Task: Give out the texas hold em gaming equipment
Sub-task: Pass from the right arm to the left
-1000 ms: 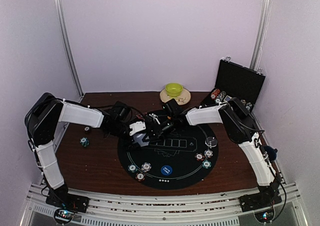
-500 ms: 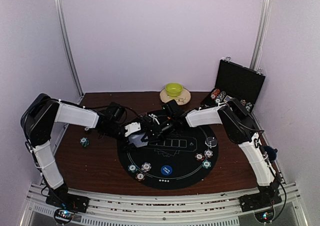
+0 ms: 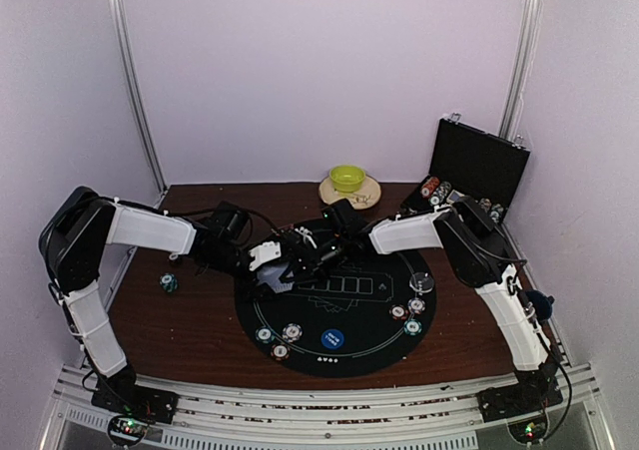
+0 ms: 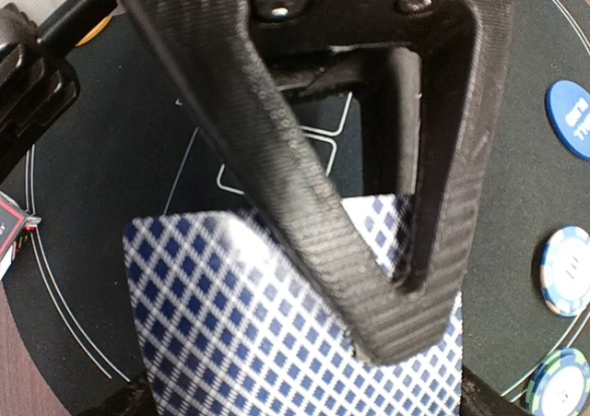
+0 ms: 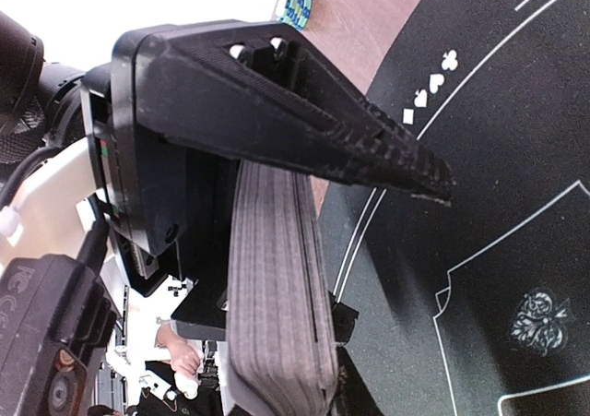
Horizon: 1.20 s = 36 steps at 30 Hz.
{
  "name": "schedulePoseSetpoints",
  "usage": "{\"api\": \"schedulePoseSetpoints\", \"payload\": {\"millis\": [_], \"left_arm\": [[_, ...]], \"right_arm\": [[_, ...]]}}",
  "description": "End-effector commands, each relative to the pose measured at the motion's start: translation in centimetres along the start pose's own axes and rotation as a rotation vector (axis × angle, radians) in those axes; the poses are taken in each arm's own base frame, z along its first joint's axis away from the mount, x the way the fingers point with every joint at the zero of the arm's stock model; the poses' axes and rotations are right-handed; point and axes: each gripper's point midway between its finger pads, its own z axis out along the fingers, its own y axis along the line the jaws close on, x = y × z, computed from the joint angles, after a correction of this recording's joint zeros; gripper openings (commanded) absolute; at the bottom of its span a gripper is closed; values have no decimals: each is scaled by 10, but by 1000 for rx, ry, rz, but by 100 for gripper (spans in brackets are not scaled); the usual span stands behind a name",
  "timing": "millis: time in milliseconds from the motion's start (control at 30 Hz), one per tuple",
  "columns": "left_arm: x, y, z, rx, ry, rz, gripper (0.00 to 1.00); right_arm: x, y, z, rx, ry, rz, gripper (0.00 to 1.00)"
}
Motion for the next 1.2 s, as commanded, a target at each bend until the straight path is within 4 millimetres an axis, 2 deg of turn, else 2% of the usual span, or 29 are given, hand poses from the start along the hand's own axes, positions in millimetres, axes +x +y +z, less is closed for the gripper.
{"api": "schedulePoseSetpoints", "payload": {"millis": [0,67,167,233,367,467,633,767,1167], "left_arm": [[-11,8,-2,-10,-40,15,84],[-12,8,-3,-10,-41,14,80],[-12,7,-2,-7,-43,15,66],[-12,7,-2,-6,-42,15,62],[-12,7,-2,-6,-41,14,60],[-11,7,-2,-6,-37,11,59],[-9,4,-1,9,-30,6,59],[-5,2,2,30,-15,-1,59],[-3,4,5,23,1,-6,55]], "right_arm": [[3,2,6,-32,18,-14,0],[3,2,6,-31,17,-15,0],[3,2,6,-32,18,-14,0],[3,1,6,-31,18,-14,0],[3,-1,7,-22,13,-12,5],[2,-2,6,-6,12,-22,16],[-1,-6,4,30,10,-43,27],[-3,-10,1,76,11,-64,30],[-8,-17,-8,144,9,-103,30]]}}
